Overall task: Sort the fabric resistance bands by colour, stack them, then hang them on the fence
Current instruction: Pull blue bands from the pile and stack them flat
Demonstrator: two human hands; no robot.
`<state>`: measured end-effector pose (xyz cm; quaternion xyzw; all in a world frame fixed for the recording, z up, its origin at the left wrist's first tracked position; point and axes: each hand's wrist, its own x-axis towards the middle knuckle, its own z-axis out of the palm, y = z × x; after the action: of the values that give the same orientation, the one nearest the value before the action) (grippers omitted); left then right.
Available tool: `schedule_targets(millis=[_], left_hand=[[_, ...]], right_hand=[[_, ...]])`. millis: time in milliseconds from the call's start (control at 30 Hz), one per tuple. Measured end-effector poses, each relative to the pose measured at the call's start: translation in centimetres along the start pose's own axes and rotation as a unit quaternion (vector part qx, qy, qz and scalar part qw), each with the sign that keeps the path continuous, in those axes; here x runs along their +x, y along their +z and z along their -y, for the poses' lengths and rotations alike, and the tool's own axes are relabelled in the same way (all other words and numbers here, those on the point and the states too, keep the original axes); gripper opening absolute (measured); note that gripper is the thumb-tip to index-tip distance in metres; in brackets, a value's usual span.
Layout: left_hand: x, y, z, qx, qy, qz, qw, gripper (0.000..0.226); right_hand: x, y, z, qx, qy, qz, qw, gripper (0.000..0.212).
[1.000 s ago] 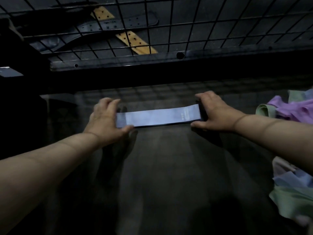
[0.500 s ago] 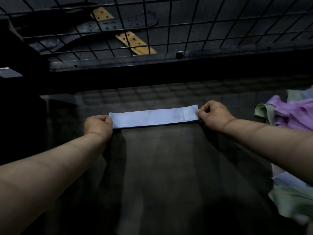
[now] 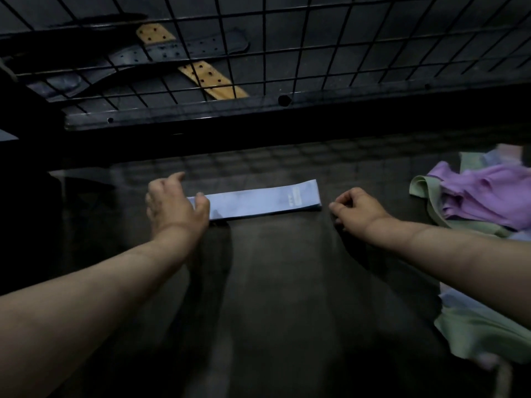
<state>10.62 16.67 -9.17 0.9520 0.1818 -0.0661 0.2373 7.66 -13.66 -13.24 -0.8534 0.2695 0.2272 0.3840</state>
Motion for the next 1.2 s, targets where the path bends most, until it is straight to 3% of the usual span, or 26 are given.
schedule_targets(millis=[133,300,500,600,667,733,800,867,933,1033,1100,1200], left_hand=[[-3.4,1.6,-3.2,-0.03,0.152,0.064,0.986,0.051],[-7.7,3.7,-7.8,-0.004,0.275,0.217,0.937,0.046],[-11.8,4.1,-13.5,0.064,0.382,0.347,0.854,0.04],[-13.3,4.5,-16.3,0.099,0.409,0.377,0.825,0.037],[-14.4,4.9,-18.4,0.117,0.428,0.386,0.809,0.035],[-15.7,5.7,-20.6,0.134,0.444,0.397,0.792,0.036],[-17.0,6.7,-22.7,0.15,0.457,0.411,0.774,0.036],[-18.6,7.8,-24.7,0.153,0.467,0.428,0.758,0.034],[-19.9,8.5,-26.4,0.137,0.478,0.439,0.748,0.031],[-21.4,8.9,-28.0,0.111,0.471,0.447,0.753,0.027],[-21.8,9.1,-28.1,0.1,0.447,0.449,0.767,0.028],[-21.8,9.8,-27.5,0.072,0.382,0.466,0.795,0.03]], right_hand=[[-2.8,-2.7,-3.1,-0.116,-0.06,0.02,0.991,0.017],[-6.2,-7.2,-8.1,-0.244,-0.106,0.086,0.96,0.028],[-9.1,-13.9,-14.7,-0.328,-0.2,0.04,0.922,0.018],[-10.2,-17.2,-17.2,-0.305,-0.295,-0.016,0.905,0.026],[-10.4,-19.3,-18.8,-0.257,-0.258,-0.126,0.923,0.029],[-9.4,-21.0,-20.7,-0.218,-0.13,-0.219,0.942,0.03],[-8.3,-21.7,-22.1,-0.266,-0.07,-0.172,0.946,0.039],[-7.8,-21.9,-22.6,-0.355,-0.096,-0.092,0.925,0.06],[-7.8,-22.0,-21.7,-0.421,-0.093,-0.075,0.899,0.069],[-7.2,-22.7,-20.6,-0.451,-0.078,-0.089,0.885,0.054],[-6.9,-23.4,-20.1,-0.419,-0.093,-0.129,0.894,0.037],[-6.8,-24.1,-20.0,-0.238,-0.072,-0.183,0.951,0.022]])
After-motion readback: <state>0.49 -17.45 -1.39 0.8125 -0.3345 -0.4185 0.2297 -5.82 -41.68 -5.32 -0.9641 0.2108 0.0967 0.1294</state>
